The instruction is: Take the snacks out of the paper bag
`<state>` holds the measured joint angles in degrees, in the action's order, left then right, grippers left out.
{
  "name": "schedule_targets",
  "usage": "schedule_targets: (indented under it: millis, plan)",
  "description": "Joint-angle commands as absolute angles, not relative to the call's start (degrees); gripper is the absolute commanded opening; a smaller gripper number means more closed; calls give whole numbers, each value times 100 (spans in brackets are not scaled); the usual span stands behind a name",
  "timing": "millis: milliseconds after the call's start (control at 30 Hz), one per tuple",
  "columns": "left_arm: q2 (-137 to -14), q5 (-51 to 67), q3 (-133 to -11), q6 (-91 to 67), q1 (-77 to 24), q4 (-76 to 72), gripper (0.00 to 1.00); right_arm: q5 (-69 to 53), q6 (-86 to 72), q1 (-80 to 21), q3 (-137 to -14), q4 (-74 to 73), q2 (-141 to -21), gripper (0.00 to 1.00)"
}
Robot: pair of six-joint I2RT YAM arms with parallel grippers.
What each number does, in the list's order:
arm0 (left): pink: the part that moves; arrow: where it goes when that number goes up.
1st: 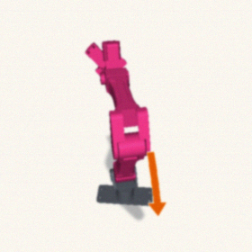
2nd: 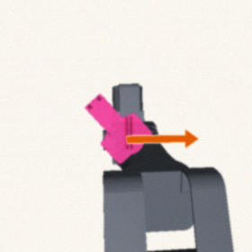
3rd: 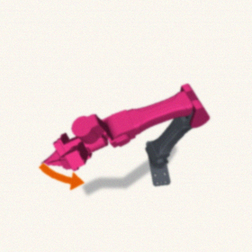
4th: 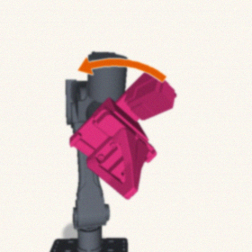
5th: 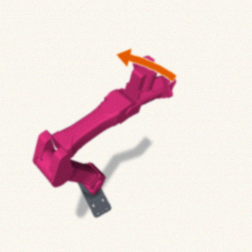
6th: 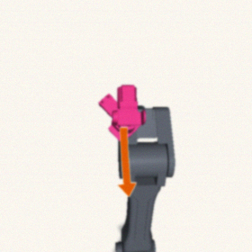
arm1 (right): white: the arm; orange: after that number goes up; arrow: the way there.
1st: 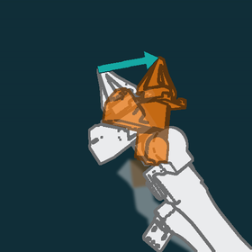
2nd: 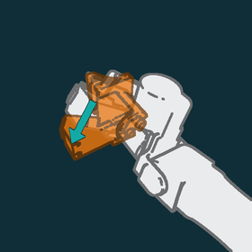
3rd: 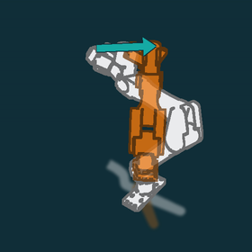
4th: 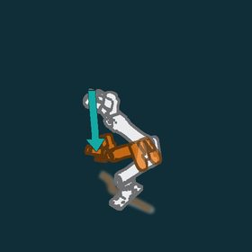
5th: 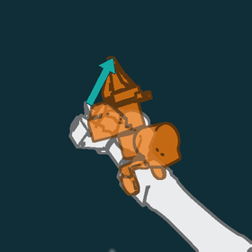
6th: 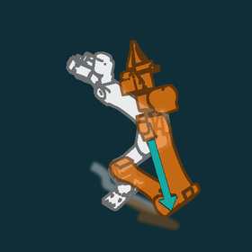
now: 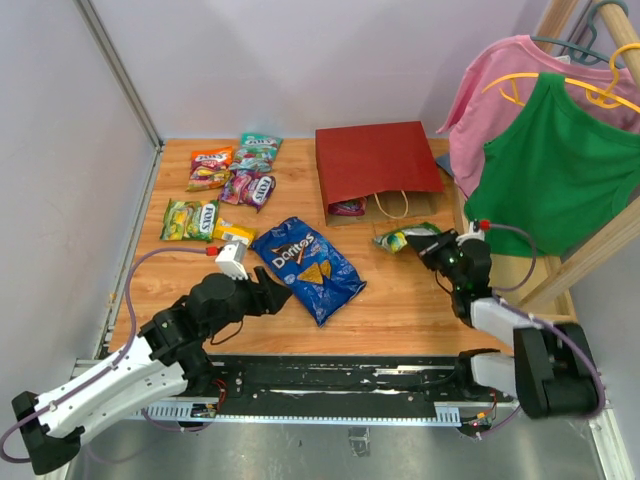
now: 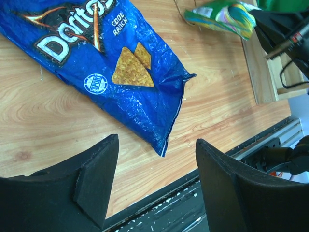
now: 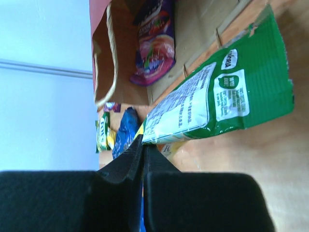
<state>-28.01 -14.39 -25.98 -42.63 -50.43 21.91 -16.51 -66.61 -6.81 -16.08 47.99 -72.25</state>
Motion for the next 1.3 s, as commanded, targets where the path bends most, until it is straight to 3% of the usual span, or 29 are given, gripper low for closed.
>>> schedule_targets:
  millis: [0, 267, 467, 633, 767, 967, 1267]
  plan:
    - [-2994, -1404, -2710, -4189, -5063, 1768, 69, -1514, -6206, -896, -1300, 3393, -5688, 1]
    - [-3080, -1532, -2834, -4029, -5062, 1586, 71, -906, -5152, -1389, -1732, -246, -2821, 1]
    - [-3435, -1662, -3136, -3819, -5063, 1424, 73, -256, -4358, -2070, -1972, -1332, -2297, 1]
    - [-3949, -1744, -3771, -3455, -4912, 1374, 76, 1169, -3736, -3558, -2349, -1614, -2675, 1]
    - [-4394, -518, -4209, -3225, -3805, 1363, 79, 2776, -3235, -5533, -3014, -1620, -3378, 1]
    - [-4377, -183, -4903, -3015, -2956, 1721, 95, 4879, -2233, -7931, -4540, -1766, -5340, 1]
    - [-4144, -891, -5380, -3244, -2700, 2276, 100, 5066, -21, -8098, -6634, -553, -7861, 1]
